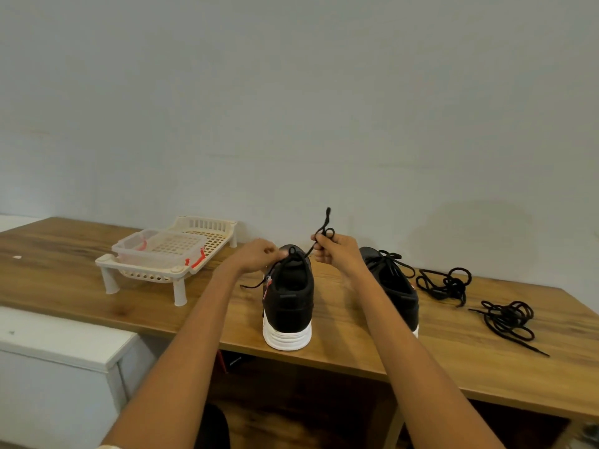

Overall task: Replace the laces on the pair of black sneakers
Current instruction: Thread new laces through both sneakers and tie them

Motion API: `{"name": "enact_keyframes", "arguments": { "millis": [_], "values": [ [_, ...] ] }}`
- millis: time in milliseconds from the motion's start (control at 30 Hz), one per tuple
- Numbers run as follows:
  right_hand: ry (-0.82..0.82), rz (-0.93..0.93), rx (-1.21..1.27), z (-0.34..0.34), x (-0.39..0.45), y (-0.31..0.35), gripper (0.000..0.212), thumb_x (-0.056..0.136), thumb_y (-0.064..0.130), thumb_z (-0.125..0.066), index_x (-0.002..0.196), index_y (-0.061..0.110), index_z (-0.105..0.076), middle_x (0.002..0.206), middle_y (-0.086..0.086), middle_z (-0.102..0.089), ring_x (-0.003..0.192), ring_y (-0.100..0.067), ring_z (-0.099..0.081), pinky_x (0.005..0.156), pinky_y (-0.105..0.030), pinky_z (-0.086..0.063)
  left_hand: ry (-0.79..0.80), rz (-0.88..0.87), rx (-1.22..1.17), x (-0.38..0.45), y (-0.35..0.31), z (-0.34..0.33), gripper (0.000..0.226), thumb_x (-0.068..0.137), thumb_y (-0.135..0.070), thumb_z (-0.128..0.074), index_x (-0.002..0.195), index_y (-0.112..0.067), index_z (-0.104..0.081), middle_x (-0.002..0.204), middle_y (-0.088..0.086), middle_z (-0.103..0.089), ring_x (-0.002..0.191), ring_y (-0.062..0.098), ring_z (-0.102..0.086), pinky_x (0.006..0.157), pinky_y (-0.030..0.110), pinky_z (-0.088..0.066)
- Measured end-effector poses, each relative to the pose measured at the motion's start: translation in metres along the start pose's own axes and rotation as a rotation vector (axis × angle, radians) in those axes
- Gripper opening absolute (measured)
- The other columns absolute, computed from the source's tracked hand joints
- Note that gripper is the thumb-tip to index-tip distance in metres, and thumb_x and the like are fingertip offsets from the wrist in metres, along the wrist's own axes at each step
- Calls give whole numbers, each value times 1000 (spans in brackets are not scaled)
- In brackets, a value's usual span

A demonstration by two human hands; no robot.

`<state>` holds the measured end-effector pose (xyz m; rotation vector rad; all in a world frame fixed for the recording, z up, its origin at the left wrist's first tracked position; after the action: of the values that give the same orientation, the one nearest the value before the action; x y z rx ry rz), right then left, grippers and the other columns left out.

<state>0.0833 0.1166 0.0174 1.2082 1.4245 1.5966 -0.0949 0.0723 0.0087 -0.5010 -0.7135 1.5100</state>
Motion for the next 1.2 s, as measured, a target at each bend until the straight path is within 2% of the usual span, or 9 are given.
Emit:
{"name": "enact_keyframes", "arguments": {
  "millis": [67, 233, 400, 600, 733, 900, 1000, 1100, 1200],
  "values": [
    [-31, -60, -18, 6, -1, -6, 21, 96, 11, -54, 103, -5, -65, 71, -4, -58, 62, -12, -56, 60, -18, -53, 66, -4, 13, -8, 7, -2, 20, 93, -31, -57, 78, -21, -67, 82, 2, -68, 84, 21, -65, 86, 39, -52],
    [-77, -153, 28, 4, -2, -15, 20, 96, 12, -54, 104, -4, -64, 70, -4, -57, 62, -12, -57, 56, -18, -53, -29, -84, -72, -17, 0, 3, 19, 91, -14, -60, 74, -20, -66, 76, -5, -65, 77, 8, -61, 77, 23, -46],
    [-81, -248, 121, 0, -6, -20, 27, 99, 11, -48, 115, -8, -58, 69, -5, -52, 62, -14, -53, 51, -17, -53, -108, 8, -692, -21, 16, 4, 22, 100, -10, -40, 84, -9, -55, 82, 1, -67, 78, 13, -62, 80, 29, -50],
    [-222, -272, 146, 18, -2, -23, 29, 99, 10, -48, 118, -9, -56, 70, -4, -50, 62, -12, -51, 58, -21, -51, -163, -118, -1336, -24, 16, 12, 28, 99, -7, -34, 75, -11, -48, 87, 9, -71, 81, 21, -66, 77, 34, -55],
    [-264, -285, 140, 21, -1, -31, 21, 98, 9, -49, 111, -4, -59, 68, -5, -50, 61, -15, -52, 65, -25, -52, -82, -86, -1517, -19, 16, -2, 31, 99, -10, -31, 72, -11, -46, 66, 6, -62, 68, 24, -67, 80, 43, -55],
    [-301, -280, 13, 23, 1, -33, 16, 98, 10, -49, 91, 1, -60, 65, -6, -50, 58, -18, -54, 61, -29, -54, -123, 48, -1229, -10, 19, -13, 26, 100, -18, -32, 75, -16, -37, 54, -2, -39, 50, 13, -44, 68, 32, -45],
    [-276, -285, -309, 24, -2, -31, 27, 98, 9, -45, 73, 3, -53, 66, -8, -53, 52, -19, -53, 49, -26, -47, -188, 98, -991, -6, 17, -13, 21, 100, -23, -39, 81, -14, -44, 57, 0, -43, 48, 12, -43, 58, 27, -41],
    [-220, -335, -427, 24, -4, -33, 27, 94, 4, -47, 67, 4, -47, 66, -13, -54, 53, -23, -54, 56, -33, -53, -274, 197, -643, -6, 25, -12, 22, 98, -21, -41, 95, -8, -59, 65, 4, -52, 44, 13, -45, 44, 22, -37],
    [-194, -316, -517, 28, 0, -30, 18, 91, 2, -45, 100, -9, -57, 110, -27, -57, 86, -37, -65, 76, -40, -57, -252, 121, -287, -2, 28, -18, 21, 98, -18, -48, 101, -7, -67, 79, 3, -60, 56, 12, -50, 49, 20, -37]
  ]
}}
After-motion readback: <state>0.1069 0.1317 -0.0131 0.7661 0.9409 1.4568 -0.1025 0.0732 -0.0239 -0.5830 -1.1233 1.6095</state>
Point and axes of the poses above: each hand's wrist, its own x-axis towards the middle knuckle, its own z-axis out of the back of the hand, y = z × x, the point moved 6 cm from there along x, towards the middle knuckle
